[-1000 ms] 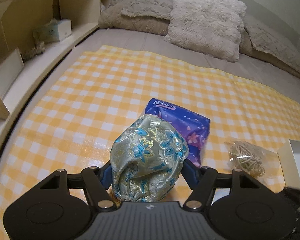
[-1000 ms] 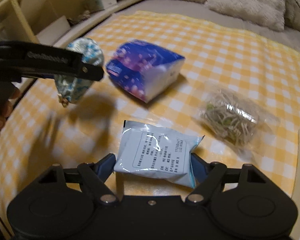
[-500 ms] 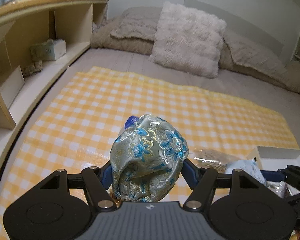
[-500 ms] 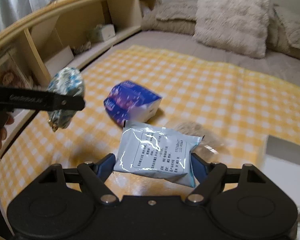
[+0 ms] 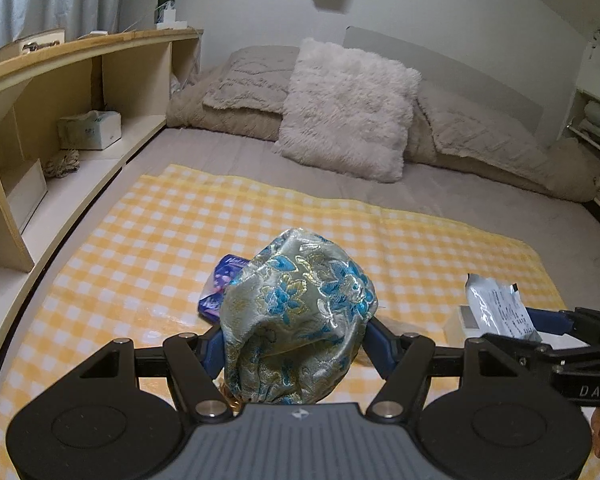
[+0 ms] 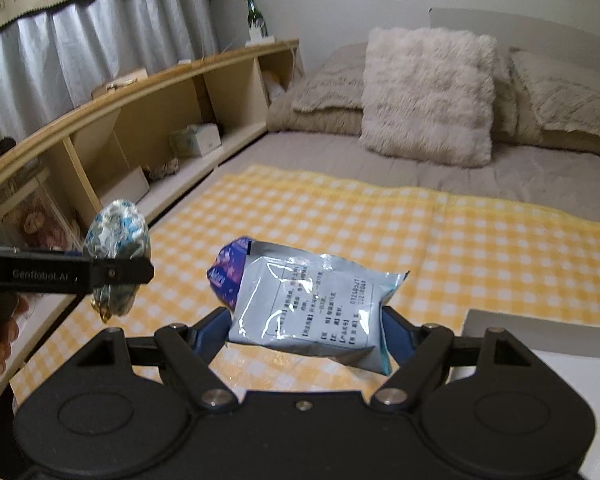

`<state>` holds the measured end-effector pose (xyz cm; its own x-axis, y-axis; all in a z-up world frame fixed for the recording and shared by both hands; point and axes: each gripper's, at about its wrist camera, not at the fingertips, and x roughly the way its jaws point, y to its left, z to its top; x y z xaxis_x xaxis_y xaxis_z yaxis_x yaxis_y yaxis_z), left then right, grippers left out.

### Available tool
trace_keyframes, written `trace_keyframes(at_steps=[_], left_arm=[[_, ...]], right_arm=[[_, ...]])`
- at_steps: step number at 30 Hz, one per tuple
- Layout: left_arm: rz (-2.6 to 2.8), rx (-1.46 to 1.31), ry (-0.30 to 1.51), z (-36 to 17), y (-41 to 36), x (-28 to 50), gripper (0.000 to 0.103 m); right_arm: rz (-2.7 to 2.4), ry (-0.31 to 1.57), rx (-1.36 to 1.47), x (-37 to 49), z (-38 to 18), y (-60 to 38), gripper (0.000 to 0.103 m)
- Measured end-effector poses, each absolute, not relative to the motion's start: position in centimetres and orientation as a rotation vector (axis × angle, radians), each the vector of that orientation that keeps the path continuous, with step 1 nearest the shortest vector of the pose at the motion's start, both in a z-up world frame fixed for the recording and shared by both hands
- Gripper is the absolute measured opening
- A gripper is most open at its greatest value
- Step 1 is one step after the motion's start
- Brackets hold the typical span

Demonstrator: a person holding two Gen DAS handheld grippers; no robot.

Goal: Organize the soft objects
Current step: 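Lift and carry the floral pouch with the left gripper while the right gripper carries the sachet to the box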

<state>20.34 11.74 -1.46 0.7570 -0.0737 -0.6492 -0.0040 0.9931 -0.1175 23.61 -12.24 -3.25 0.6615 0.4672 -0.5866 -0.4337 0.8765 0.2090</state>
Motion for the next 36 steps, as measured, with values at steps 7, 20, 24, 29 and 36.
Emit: trace_keyframes(at_steps=[7, 20, 24, 29, 36], left_arm=[[-0.083, -0.118, 0.679, -0.4, 9.3, 19.4, 0.068], [-0.217, -0.124, 0.633, 0.2, 2.8, 20.1, 0.069], [-0.262, -0.116, 0.636, -0.1, 0.6, 20.9, 0.069], [-0.313, -0.097, 0.658, -1.0, -2.0, 22.2, 0.069], [-0.385, -0.082, 0.689, -2.3, -6.3, 23.9, 0.069]], right_arm=[[0.481, 0.619, 0.059, 22.2, -1.6, -14.9, 0.081], [0.357, 0.554, 0.126, 20.2, 0.0, -23.4, 0.081], [0.310, 0.553, 0.123, 19.8, -0.1, -25.9, 0.081], [0.256, 0.566, 0.133, 19.4, -0.6, -28.9, 0.081], [0.177, 0.589, 0.152, 18.9, -1.6, -33.3, 0.081]])
